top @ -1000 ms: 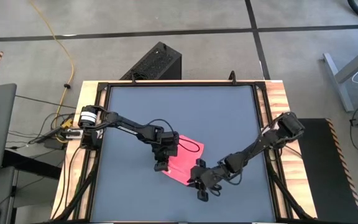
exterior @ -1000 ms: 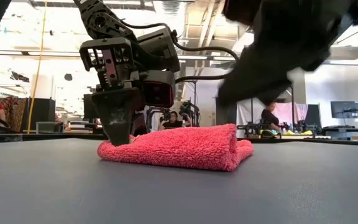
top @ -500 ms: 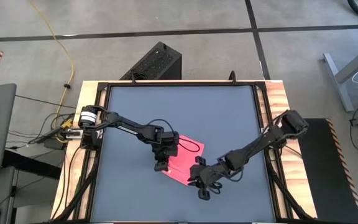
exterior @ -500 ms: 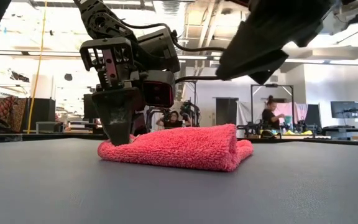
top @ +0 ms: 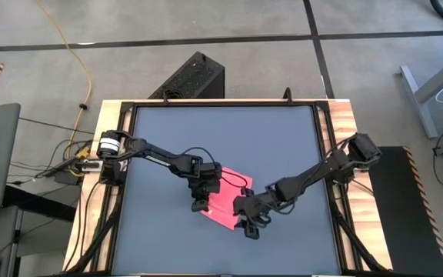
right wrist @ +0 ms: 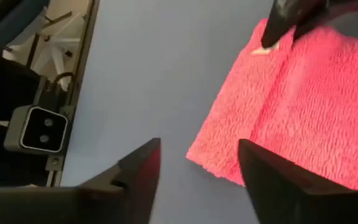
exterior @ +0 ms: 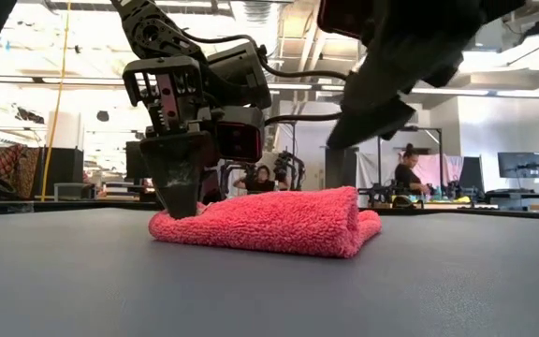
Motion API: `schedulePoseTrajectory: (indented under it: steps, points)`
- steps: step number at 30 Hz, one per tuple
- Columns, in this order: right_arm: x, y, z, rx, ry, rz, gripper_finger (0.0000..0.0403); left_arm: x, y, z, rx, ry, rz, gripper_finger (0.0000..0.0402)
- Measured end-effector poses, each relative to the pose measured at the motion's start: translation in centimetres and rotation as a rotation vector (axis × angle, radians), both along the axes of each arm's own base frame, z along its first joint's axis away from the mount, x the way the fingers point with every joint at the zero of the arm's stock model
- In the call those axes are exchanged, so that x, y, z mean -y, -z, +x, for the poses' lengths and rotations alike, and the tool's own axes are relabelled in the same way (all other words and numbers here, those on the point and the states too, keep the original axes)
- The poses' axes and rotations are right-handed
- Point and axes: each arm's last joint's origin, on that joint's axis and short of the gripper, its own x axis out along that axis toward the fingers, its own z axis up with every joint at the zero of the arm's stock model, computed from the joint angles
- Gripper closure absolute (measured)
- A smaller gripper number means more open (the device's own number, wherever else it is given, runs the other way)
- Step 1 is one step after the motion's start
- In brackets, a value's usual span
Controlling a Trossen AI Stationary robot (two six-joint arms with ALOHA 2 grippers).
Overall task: Roll towel
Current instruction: Roll the pink towel
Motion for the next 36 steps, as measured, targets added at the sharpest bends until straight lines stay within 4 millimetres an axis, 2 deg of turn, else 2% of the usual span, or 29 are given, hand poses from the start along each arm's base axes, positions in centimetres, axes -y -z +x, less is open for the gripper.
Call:
schedulePoseTrajectory:
  steps: [3, 6, 16, 24, 31, 36]
  points:
    - [0.1, -0.1, 0.1, 0.008, -0.027, -0.003, 0.0125, 0.0, 0.0, 0.0, -0.003, -0.006, -0.002, 0.0401]
    - [-0.2, -0.1, -0.1, 0.012, -0.038, -0.004, 0.011, 0.0, 0.0, 0.0, -0.007, -0.014, -0.005, 0.0401]
    - [-3.2, 1.2, -1.0, 0.106, -0.052, -0.26, 0.011, 0.0, 0.0, 0.0, -0.013, -0.021, -0.008, 0.0401]
    - [-4.2, 4.0, 0.0, 0.087, -0.049, -0.27, 0.0111, 0.0, 0.0, 0.0, -0.014, -0.018, -0.009, 0.0401]
    - [-4.2, 6.2, 0.4, 0.041, 0.07, -0.299, 0.0111, 0.0, 0.0, 0.0, -0.016, -0.011, -0.02, 0.0401]
    - [-4.4, 6.5, 0.9, 0.035, 0.144, -0.27, 0.0111, 0.0, 0.0, 0.0, -0.012, 0.001, -0.028, 0.0401]
